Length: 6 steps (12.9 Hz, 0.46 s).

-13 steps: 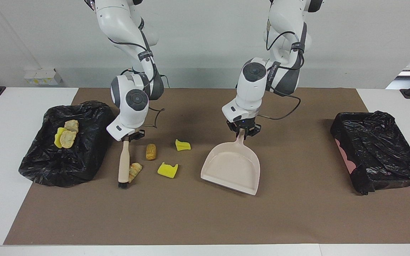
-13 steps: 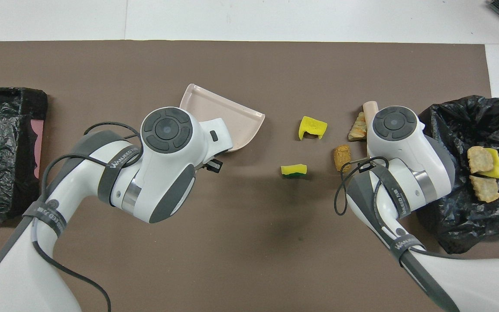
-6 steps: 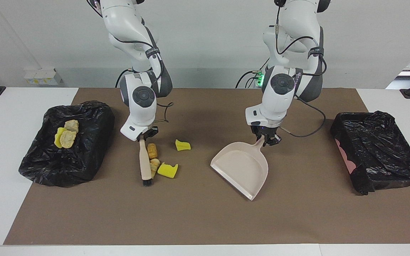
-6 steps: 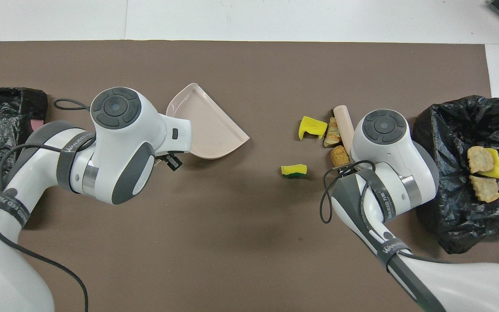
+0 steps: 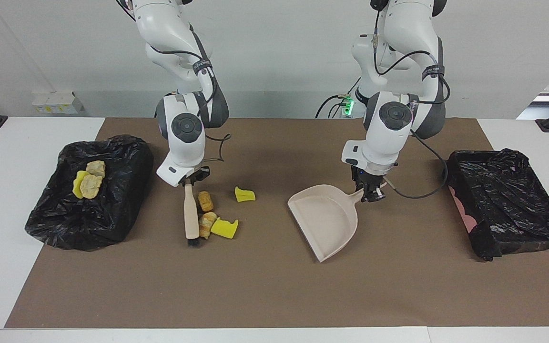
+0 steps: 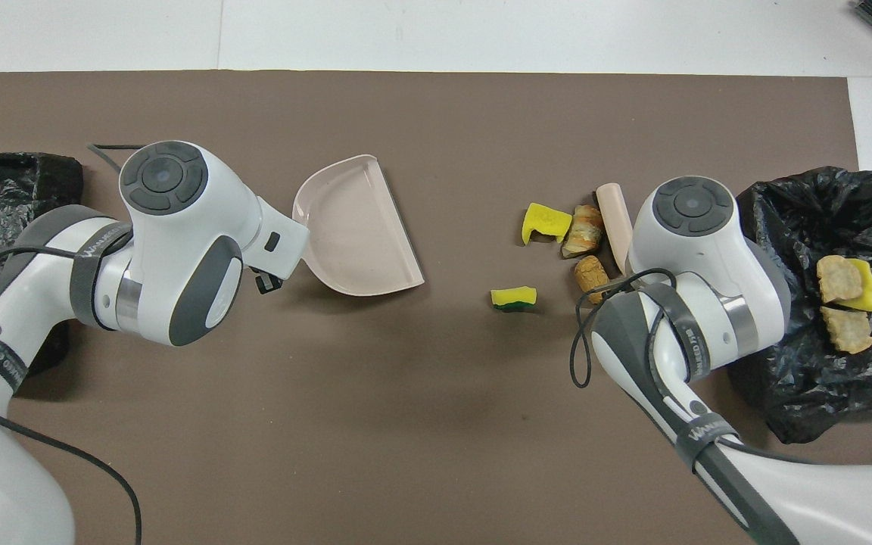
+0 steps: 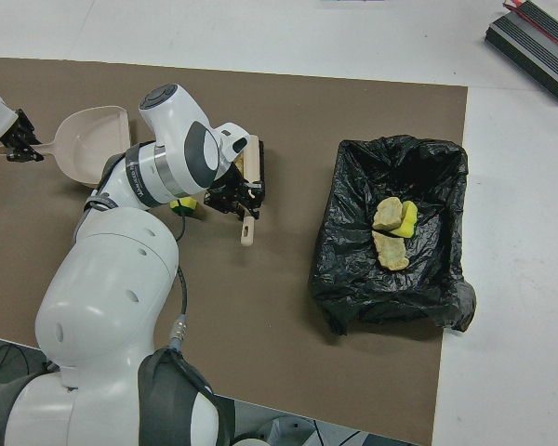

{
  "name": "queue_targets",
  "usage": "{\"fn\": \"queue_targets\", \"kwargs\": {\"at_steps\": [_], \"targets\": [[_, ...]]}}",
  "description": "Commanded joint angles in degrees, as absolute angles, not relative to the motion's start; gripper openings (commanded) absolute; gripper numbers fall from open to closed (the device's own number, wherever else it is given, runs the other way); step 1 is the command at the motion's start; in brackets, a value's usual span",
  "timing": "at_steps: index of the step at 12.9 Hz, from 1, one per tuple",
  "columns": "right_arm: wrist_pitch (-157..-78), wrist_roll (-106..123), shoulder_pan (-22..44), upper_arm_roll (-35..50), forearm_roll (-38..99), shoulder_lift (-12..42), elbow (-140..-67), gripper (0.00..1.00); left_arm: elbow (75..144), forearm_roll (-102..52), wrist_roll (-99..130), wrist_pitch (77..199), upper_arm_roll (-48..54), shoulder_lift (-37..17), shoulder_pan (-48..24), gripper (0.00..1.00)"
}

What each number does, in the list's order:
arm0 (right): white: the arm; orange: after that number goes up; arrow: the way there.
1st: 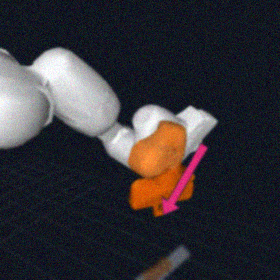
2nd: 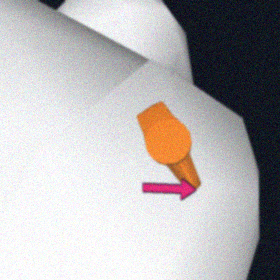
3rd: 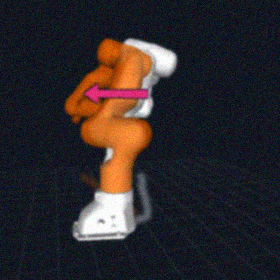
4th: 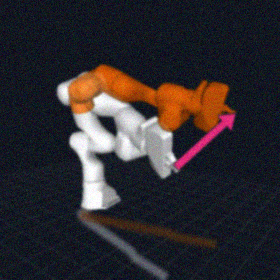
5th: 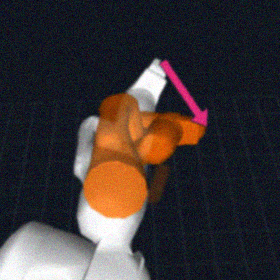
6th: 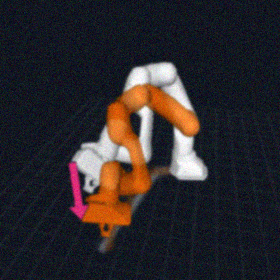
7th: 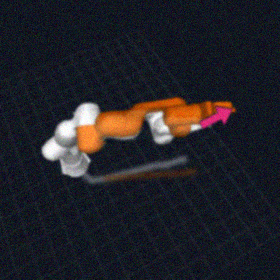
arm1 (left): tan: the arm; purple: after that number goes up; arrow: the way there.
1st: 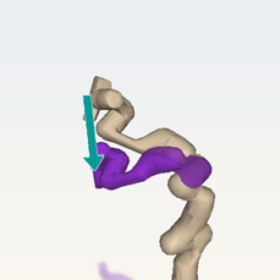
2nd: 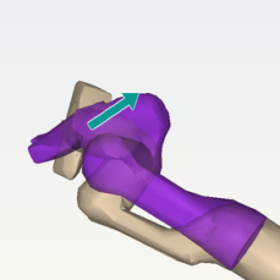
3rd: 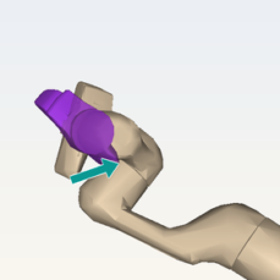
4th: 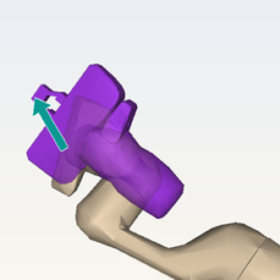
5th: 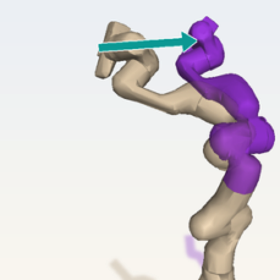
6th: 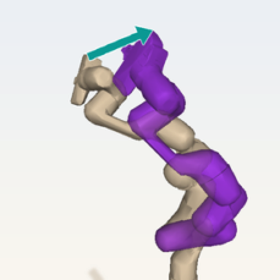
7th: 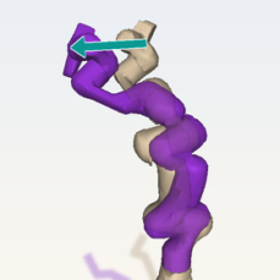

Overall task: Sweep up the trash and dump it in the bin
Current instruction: 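Sweep the remaining pieces toward the dustpan with the right gripper's brush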

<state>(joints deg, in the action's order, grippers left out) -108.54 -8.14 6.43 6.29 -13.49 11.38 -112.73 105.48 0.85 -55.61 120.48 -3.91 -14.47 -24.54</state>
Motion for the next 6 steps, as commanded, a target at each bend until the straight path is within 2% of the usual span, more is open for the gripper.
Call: {"fn": "queue_targets", "kwargs": {"at_steps": [1,3,6], "targets": [[-107.7,-6.1,4.7,6.9,-11.4,6.3,-118.4,0.0,107.1,1.5,-65.7,123.8,-3.5,-13.9,-23.8,0.0],[-112.3,-6.5,4.7,6.9,-8.5,5.0,-122.3,0.0,109.3,1.5,-65.9,123.9,-3.5,-13.1,-24.1,0.0],[-116.4,-11.1,6.7,6.9,-6.3,7.8,-122.7,0.0,113.1,1.6,-65.7,124.2,-3.4,-10.9,-24.7,0.0]]}}
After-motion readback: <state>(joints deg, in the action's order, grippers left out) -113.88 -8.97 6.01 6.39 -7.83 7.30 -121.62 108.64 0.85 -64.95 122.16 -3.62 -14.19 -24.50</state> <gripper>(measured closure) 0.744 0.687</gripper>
